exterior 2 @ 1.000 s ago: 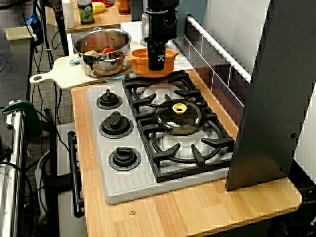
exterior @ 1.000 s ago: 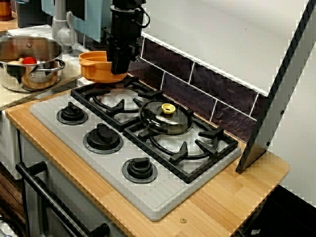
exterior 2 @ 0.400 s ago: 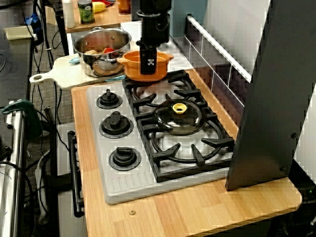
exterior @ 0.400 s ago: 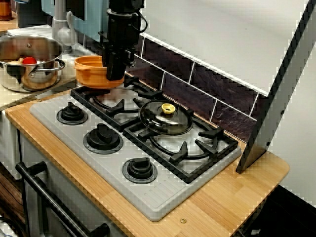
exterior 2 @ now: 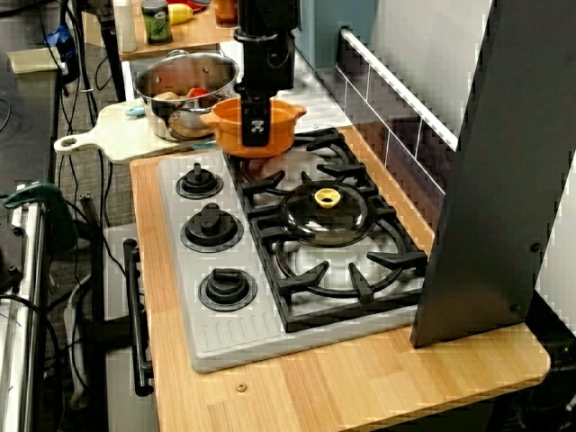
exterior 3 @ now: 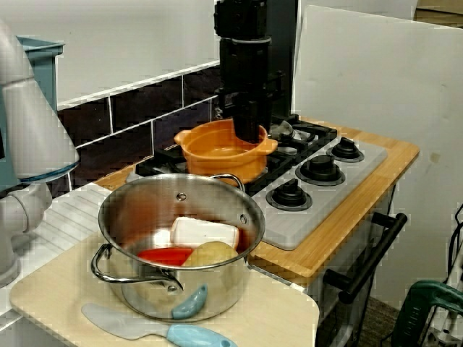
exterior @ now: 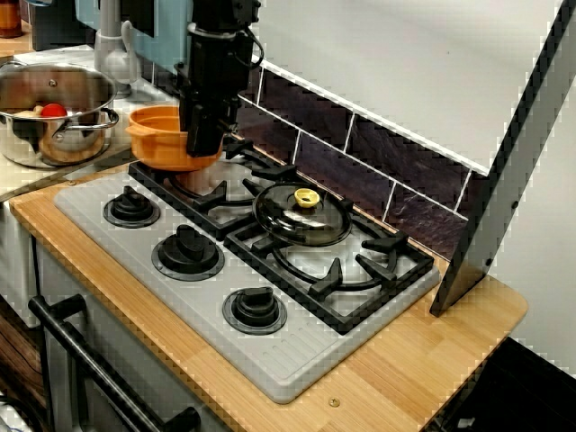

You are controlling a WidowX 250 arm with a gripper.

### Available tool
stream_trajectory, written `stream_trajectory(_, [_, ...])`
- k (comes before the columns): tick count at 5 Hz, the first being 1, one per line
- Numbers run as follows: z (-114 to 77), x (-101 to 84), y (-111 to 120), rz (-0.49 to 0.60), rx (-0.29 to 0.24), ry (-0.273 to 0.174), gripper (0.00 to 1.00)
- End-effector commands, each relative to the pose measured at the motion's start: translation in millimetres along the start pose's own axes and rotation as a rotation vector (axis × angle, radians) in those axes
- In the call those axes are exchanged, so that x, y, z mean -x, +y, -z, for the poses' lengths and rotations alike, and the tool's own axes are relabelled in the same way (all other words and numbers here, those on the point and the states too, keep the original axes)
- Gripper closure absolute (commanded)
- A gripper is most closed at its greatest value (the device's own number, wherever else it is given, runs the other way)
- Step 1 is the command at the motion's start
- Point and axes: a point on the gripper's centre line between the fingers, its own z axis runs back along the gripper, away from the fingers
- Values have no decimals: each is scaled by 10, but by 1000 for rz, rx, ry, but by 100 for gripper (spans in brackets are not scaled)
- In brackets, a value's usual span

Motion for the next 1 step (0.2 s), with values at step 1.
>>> stream_trajectory(1, [-174, 102, -3, 16, -39, -62, 100])
